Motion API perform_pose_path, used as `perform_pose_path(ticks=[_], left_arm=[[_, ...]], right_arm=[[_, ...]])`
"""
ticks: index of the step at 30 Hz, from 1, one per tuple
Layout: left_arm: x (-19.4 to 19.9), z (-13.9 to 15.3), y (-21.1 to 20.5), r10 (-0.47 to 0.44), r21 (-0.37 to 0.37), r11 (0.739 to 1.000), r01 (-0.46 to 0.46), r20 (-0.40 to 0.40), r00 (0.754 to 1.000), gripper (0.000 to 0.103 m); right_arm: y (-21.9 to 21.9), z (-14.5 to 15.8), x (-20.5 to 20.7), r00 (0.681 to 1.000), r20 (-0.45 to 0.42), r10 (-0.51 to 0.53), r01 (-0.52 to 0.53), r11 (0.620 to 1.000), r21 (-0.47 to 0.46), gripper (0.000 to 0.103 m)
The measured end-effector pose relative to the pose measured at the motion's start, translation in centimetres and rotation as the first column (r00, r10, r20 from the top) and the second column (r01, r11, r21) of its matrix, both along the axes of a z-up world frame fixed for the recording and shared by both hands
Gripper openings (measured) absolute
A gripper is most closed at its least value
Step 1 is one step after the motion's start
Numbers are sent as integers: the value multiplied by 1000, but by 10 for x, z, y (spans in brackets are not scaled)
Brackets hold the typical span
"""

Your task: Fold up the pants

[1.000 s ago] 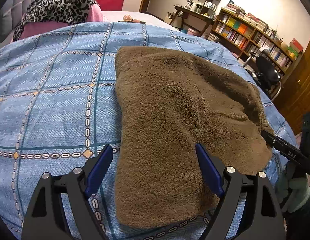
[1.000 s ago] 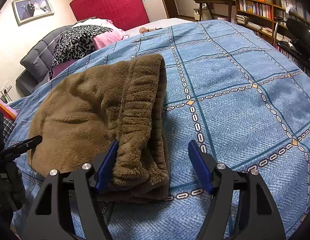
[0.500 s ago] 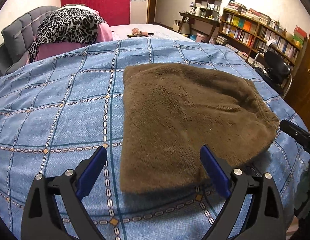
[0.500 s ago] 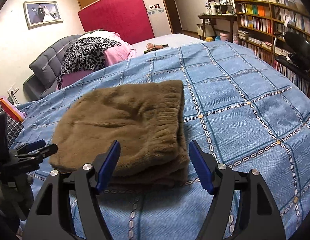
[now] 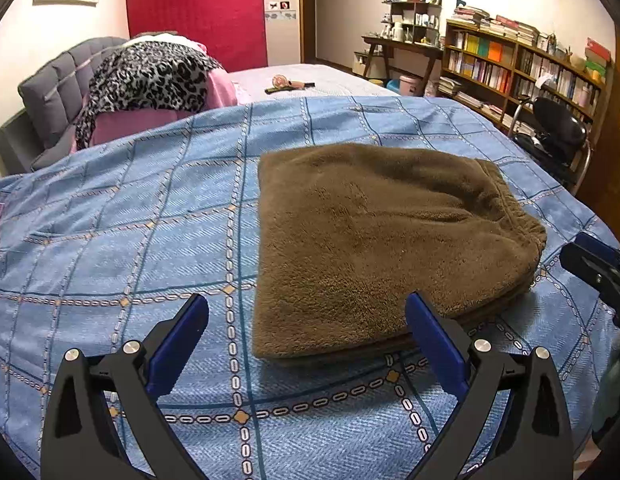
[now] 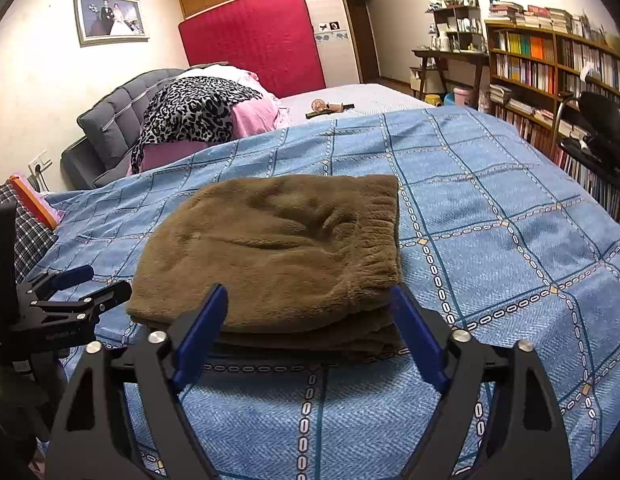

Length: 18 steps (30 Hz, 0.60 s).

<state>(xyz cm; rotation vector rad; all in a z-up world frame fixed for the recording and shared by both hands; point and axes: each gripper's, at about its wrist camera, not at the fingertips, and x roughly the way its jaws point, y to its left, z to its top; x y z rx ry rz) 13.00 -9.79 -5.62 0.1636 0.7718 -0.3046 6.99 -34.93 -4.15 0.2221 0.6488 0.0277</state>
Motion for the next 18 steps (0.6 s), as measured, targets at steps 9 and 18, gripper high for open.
perform_pose_path(ticks=[9,18], left_arm=[[-12,15,-3,30,44,998,-33,64,998,98],[-24,32,-11,53,83,995,-63,119,991,98]], right_arm=[[2,14,-11,997,63,-46,45,999,11,95],[8,28,-22,990,126,-68,71,997,-24,99]])
